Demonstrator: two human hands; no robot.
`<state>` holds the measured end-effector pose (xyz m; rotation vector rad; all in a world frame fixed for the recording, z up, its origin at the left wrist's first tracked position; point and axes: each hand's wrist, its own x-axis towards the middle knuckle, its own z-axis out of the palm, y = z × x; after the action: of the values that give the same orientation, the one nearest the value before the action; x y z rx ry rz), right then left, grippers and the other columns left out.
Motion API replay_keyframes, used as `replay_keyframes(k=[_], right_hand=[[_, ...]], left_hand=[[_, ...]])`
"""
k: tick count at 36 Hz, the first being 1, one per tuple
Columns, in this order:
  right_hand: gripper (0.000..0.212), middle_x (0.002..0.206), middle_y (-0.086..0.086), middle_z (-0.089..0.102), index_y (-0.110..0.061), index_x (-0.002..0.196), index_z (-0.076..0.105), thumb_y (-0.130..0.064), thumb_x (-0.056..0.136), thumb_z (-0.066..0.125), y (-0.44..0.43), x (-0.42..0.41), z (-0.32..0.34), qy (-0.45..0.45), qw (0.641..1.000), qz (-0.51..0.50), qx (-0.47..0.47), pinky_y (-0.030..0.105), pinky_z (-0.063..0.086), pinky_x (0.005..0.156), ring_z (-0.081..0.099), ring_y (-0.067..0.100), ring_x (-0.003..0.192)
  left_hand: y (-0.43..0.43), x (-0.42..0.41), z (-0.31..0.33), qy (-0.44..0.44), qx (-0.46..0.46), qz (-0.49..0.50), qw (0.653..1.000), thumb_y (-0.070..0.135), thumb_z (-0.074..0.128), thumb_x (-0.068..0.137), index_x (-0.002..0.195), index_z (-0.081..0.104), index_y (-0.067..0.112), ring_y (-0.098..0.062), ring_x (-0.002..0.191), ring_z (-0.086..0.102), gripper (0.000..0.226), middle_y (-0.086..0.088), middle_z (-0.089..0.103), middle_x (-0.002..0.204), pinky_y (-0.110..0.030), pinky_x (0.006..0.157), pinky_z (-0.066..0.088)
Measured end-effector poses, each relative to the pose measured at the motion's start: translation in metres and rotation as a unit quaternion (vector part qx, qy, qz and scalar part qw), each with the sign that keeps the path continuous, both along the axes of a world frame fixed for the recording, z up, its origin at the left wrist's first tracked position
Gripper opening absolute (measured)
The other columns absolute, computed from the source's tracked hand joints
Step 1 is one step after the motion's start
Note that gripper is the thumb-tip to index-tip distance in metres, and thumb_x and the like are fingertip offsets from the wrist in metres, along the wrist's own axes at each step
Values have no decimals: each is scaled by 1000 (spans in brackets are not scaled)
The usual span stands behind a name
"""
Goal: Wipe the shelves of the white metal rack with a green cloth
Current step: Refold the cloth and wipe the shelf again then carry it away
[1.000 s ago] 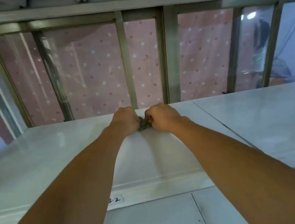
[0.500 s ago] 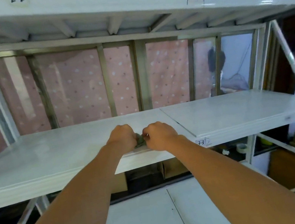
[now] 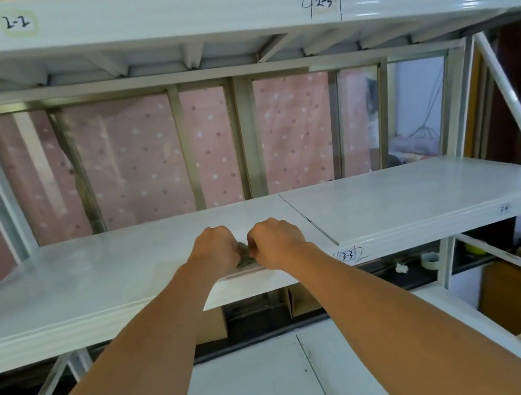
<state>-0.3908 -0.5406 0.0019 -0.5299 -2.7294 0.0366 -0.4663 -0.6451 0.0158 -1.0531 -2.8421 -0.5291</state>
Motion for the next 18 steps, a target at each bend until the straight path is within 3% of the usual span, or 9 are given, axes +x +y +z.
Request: replay_keyframes(k=[5, 12, 18], right_hand=[[15, 86, 5, 63, -18, 99, 72, -22, 93, 59, 14, -15, 1, -7, 1000, -9, 9, 29, 41, 60, 57, 23, 72], [17, 93, 7, 65, -19, 101, 73, -23, 93, 59, 60, -47, 2, -14, 1000, -4, -15, 30, 42, 62, 56, 26, 75], [20, 103, 10, 66, -19, 105, 75, -21, 91, 60, 114, -87, 1, -15, 999, 15, -27, 33, 51, 73, 63, 31, 90]], left_hand=[[16, -6, -5, 46, -15, -11, 999, 19, 57, 94, 94, 75, 10, -20, 74, 53, 20, -2, 54, 70, -27, 68, 45], [59, -31, -7, 50, -6, 1, 999, 23, 59, 94, 92, 73, 9, -22, 75, 52, 19, -1, 45, 66, -28, 68, 43], [111, -65, -8, 47, 0, 20, 999, 20, 58, 94, 96, 73, 8, -23, 78, 52, 19, -9, 57, 85, -29, 71, 46]])
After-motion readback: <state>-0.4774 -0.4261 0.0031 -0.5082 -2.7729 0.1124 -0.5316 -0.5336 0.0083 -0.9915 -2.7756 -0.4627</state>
